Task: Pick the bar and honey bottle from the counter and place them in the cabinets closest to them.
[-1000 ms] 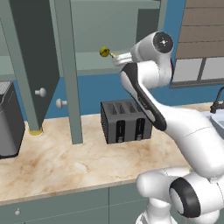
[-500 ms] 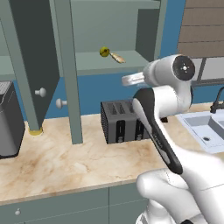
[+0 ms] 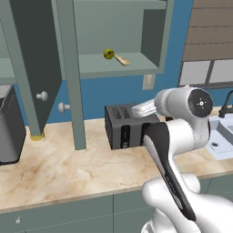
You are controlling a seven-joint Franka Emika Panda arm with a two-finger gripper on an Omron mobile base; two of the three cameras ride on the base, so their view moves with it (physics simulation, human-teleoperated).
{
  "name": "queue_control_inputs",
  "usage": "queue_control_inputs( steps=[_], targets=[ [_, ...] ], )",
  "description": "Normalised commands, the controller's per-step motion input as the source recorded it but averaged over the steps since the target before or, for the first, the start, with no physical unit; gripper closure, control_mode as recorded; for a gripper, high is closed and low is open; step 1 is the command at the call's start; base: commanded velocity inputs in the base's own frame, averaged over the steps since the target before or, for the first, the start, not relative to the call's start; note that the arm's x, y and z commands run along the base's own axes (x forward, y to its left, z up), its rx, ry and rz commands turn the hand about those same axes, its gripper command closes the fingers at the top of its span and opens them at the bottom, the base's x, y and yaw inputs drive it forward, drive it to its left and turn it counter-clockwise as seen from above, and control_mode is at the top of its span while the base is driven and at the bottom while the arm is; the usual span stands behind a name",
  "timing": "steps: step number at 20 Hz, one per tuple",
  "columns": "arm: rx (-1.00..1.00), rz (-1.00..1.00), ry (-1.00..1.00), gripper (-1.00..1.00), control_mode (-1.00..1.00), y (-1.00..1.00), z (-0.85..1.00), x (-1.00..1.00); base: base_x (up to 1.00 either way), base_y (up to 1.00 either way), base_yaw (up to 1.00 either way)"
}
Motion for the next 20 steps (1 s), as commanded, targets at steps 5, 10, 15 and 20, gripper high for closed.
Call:
queue_control_inputs(
  steps=[5,10,15,20],
  targets=[
    [-0.02,0.03,0.0,-1.0,-1.0,0.0,-0.26,-0.13,0.0,0.0,0.0],
    [0.0,0.0,0.0,-1.0,-1.0,0.0,0.0,0.0,0.0,0.0,0.0],
    [0.0,0.0,0.0,-1.0,-1.0,0.0,0.0,-0.05,0.0,0.0,0.0],
    [0.0,0.0,0.0,-1.0,1.0,0.0,0.0,0.0,-0.42,0.0,0.0]
  ],
)
